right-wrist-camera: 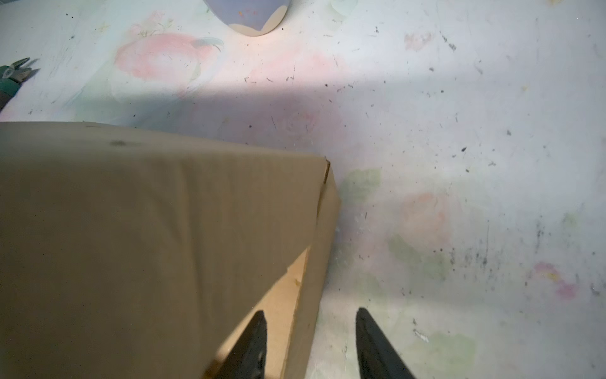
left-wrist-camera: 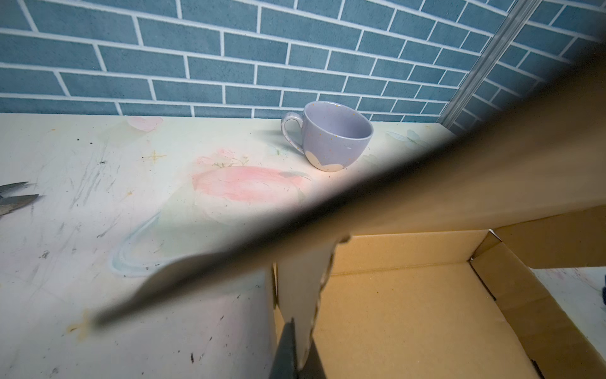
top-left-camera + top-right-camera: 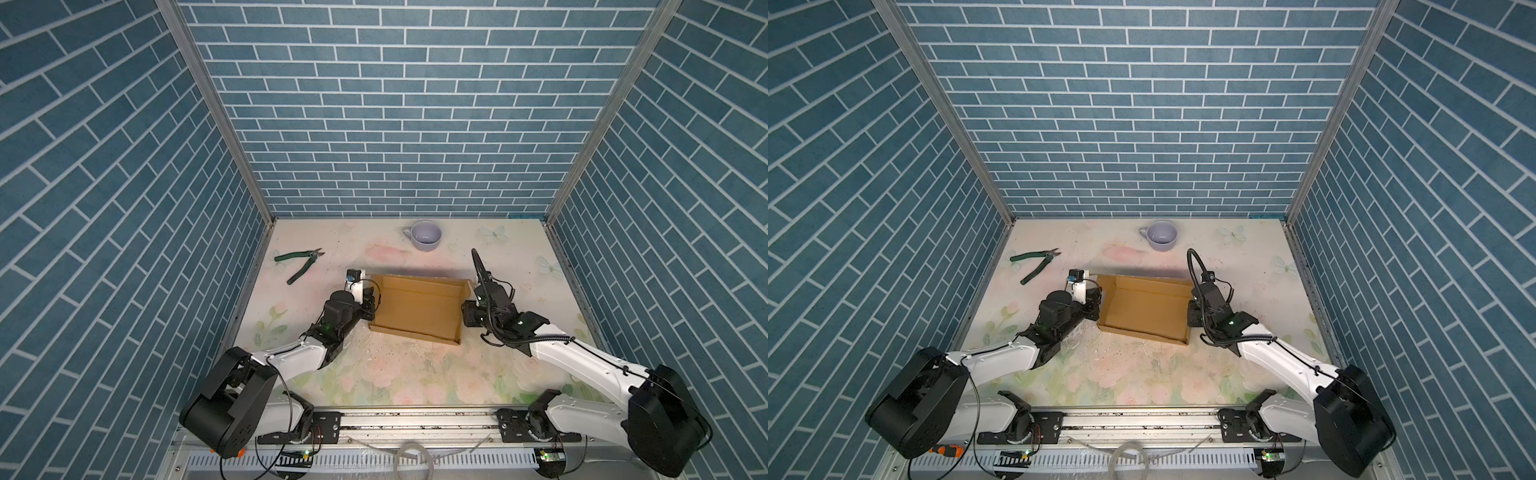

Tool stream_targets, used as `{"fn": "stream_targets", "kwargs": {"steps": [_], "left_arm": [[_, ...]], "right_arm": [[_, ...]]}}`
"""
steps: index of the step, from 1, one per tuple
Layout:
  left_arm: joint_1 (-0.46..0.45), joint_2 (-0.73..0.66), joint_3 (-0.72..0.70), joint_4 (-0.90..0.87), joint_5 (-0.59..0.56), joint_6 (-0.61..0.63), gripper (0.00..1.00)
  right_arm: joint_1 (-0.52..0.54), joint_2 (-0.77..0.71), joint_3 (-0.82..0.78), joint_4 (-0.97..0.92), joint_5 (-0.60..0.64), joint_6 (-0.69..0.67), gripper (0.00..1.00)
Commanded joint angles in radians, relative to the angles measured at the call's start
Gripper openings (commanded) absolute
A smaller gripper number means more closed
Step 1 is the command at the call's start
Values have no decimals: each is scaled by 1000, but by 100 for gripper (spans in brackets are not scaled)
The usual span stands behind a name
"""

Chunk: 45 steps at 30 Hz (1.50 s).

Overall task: Assemble paper box
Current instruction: Fold the lid at the center of the table.

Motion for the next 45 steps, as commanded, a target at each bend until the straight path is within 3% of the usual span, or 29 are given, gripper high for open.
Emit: {"fn": "stream_targets", "kwargs": {"steps": [1,5,10,17,21,23,26,30,35,39,45], "left_arm": [[-14,38,-20,-202,43,7,0],[-14,42,-12,-206,50,4,0],[-15,54,-21,-182,61,-20,0],[-18,73,-18,-173,68,-23,0],[-18,63,-12,-196,59,-11,0],[-19,63,-17,-194,56,-12,0],[-18,69,-14,-204,49,-6,0],[-18,72,-29,-203,17,4,0],[-18,71,-36,-195,-1,0,0],[-18,77,-53,-172,-26,4,0],[-18,93,-61,-141,-45,16,0]], "right_arm": [[4,73,83,15,55,-82,37],[4,108,126,19,39,-31,14],[4,126,127,105,-20,61,1],[-3,132,48,295,-133,89,0],[-26,131,68,253,-170,92,0],[-44,139,28,333,-235,119,0],[-46,150,37,248,-205,119,0],[-52,116,-65,247,-185,90,0],[-68,8,-76,161,-237,42,17],[-88,-111,-72,5,-354,-25,37],[-125,-370,-46,-340,-425,-118,46]]}}
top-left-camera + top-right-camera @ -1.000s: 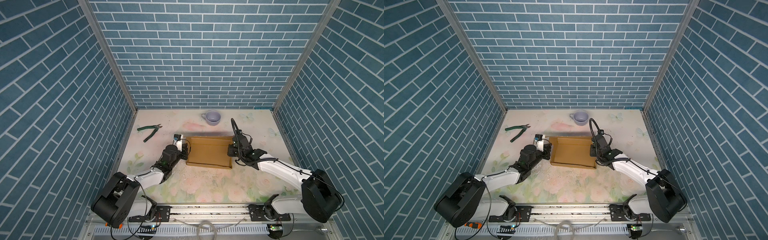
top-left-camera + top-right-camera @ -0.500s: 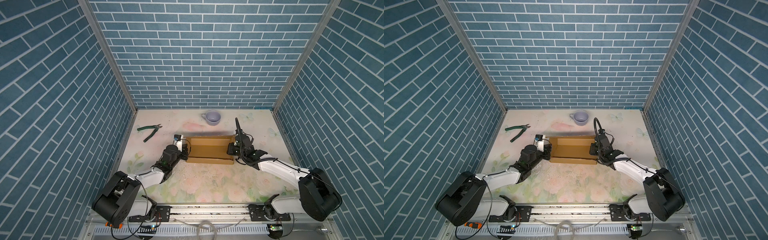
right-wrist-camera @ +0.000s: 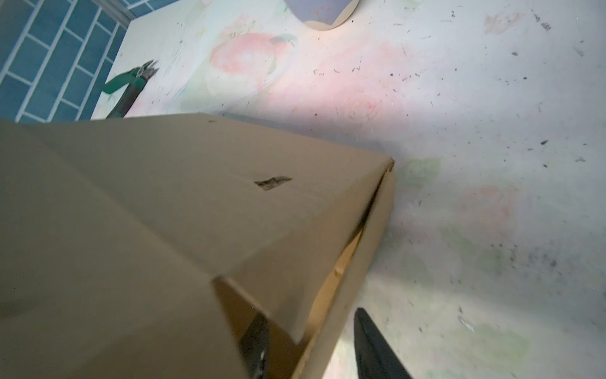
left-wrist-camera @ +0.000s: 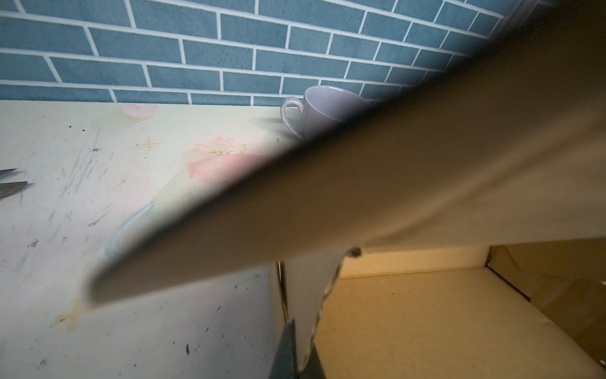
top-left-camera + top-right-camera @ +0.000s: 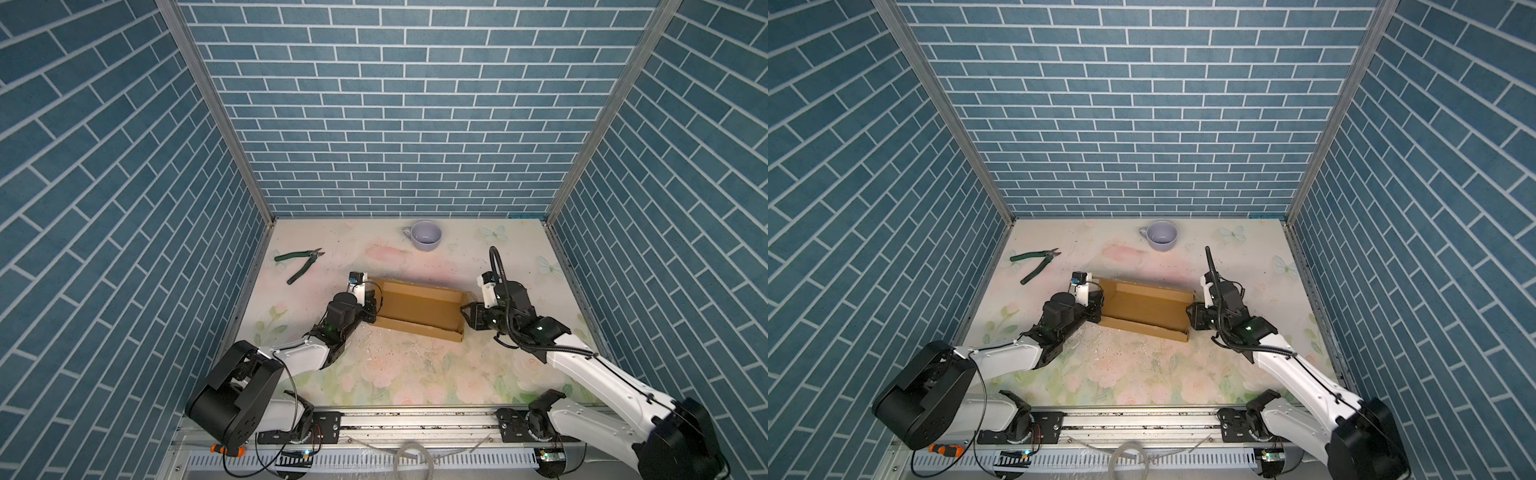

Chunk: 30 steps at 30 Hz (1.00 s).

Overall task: Assemble paper box
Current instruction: Fold the lid at the center of the table, then close the paper box at the center of the table.

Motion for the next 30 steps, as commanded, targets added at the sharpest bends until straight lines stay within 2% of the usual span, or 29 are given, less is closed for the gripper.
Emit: {"fn": "stream_targets", "kwargs": {"steps": [1,3,7,9,12,14,19,24,30], "left_arm": [[-4,47,-48,-169,-19,11,0],[-4,42,-59,-145,-19,9,0],[-6,32,-77,-113,-25,9,0],[-12,32,-79,-111,-24,15,0],[-20,28,-79,-109,-32,21,0],[-26,13,-79,-117,-36,22,0],[-30,-63,-71,-180,-52,24,7],[-31,-166,-52,-282,-55,14,20],[-43,-385,-57,-444,-85,-19,38]], "right_arm": [[-15,-133,33,-267,-66,-76,46],[-19,-192,79,-308,-79,-57,46],[-24,-181,249,-368,-39,-33,46],[-27,-98,356,-405,20,-19,44],[-27,58,478,-398,14,-1,41],[-9,161,507,-345,-41,30,39],[132,332,462,-191,-37,111,36],[154,397,365,-70,-77,170,35],[163,464,262,60,-98,228,32]]}}
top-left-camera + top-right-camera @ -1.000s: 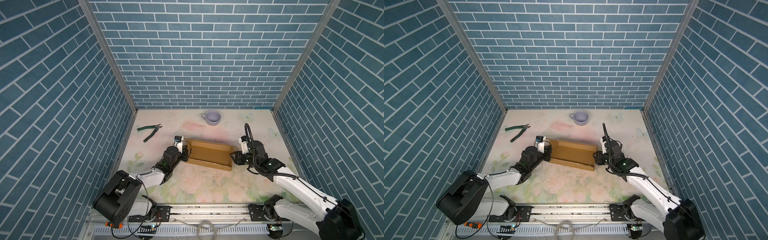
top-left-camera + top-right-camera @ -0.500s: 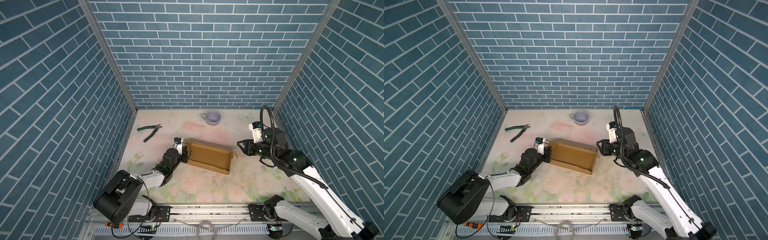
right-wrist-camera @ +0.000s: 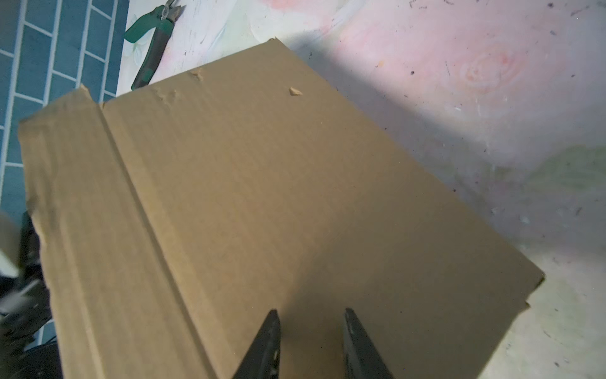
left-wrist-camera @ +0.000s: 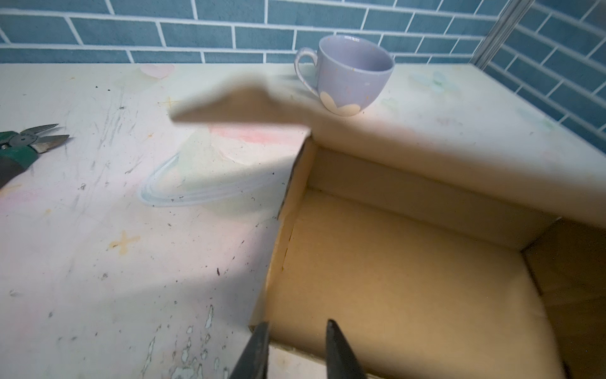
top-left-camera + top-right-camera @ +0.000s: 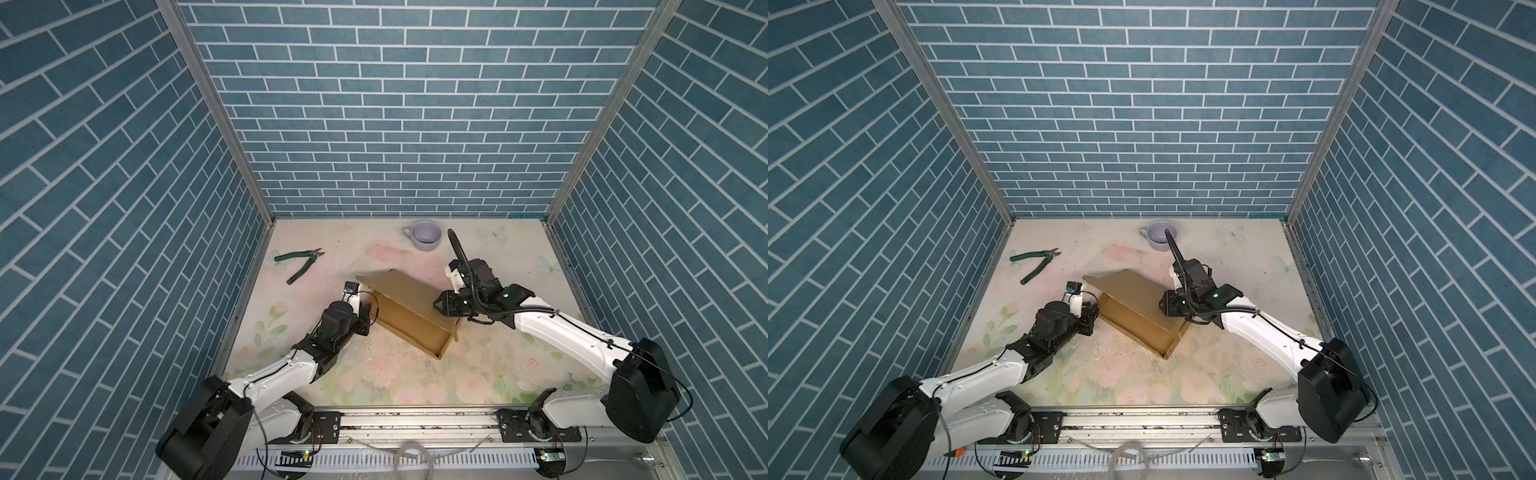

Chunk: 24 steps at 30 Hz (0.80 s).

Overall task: Assemble paper box
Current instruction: Close the paper box at the center of the table.

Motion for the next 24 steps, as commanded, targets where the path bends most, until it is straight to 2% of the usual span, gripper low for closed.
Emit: {"fn": "stream_targets", "kwargs": {"steps": [1,7,10,12,15,17,21,24], "left_arm": [[-11,-121,-8,-155,-38,-26,41],[-12,-361,68,-429,-143,-70,48],[-11,-377,143,-505,-154,-55,55],[-10,-298,198,-506,-84,-28,63],[-8,-84,290,-487,15,41,69],[0,70,337,-443,57,86,74],[23,337,452,-422,45,132,78],[33,439,492,-436,38,161,79]], "right_arm": [[10,46,-59,105,-18,68,32],[16,102,-75,111,22,47,31],[37,145,-68,56,80,5,29],[50,161,-64,20,122,-19,29],[65,147,-58,-17,188,-44,29],[67,127,-47,-32,185,-50,30],[70,44,1,-110,177,-27,36],[73,-27,14,-219,207,59,46]]}}
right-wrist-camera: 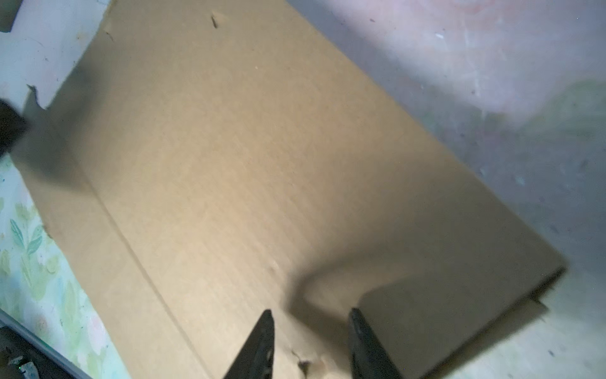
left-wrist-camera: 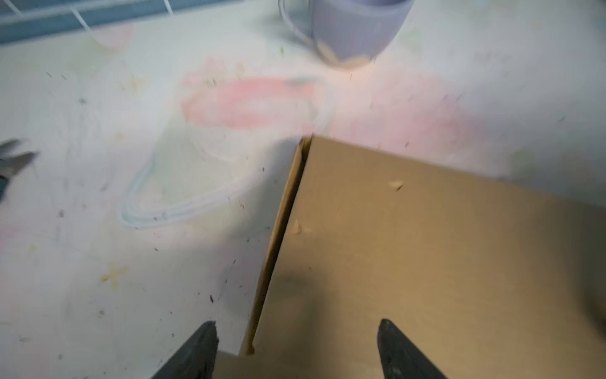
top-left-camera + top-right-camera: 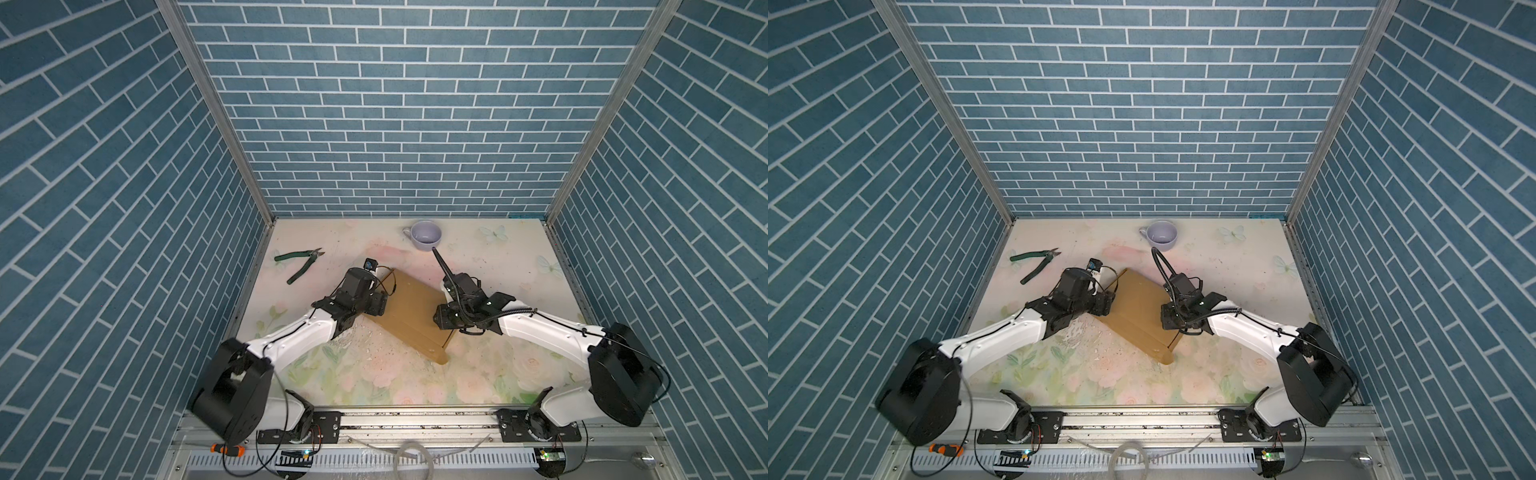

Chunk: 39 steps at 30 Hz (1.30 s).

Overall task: Assemble paper box
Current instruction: Close the paper box at the center of the table.

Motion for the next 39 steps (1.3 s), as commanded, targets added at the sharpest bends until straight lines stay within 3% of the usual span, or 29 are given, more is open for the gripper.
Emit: {"fn": "stream_targets", "kwargs": {"steps": [1,4,7,13,22,27,32,39], "left_arm": [[17,57,43,-35,3,60,79],[19,76,24,-39,3,60,79],[23,64,-13,-33,18,40,77],[24,38,-114,23,91,-55,74],[22,-37,-201,-5,200,-223,68],[22,-115,-216,-63,212,-279,68],[55,-169,-175,-174,188,-262,73],[159,-151,1,-260,277,-207,85]], "right_arm": [[11,-98,39,-176,57,113,50],[35,-175,-43,-191,60,257,58],[64,-222,-137,-80,22,351,64],[80,-139,-264,224,-105,449,70],[-12,-85,-395,409,-227,444,80],[-93,-95,-382,397,-316,357,81],[-159,-79,-346,348,-389,281,88],[-188,-57,-383,435,-438,303,89]]}}
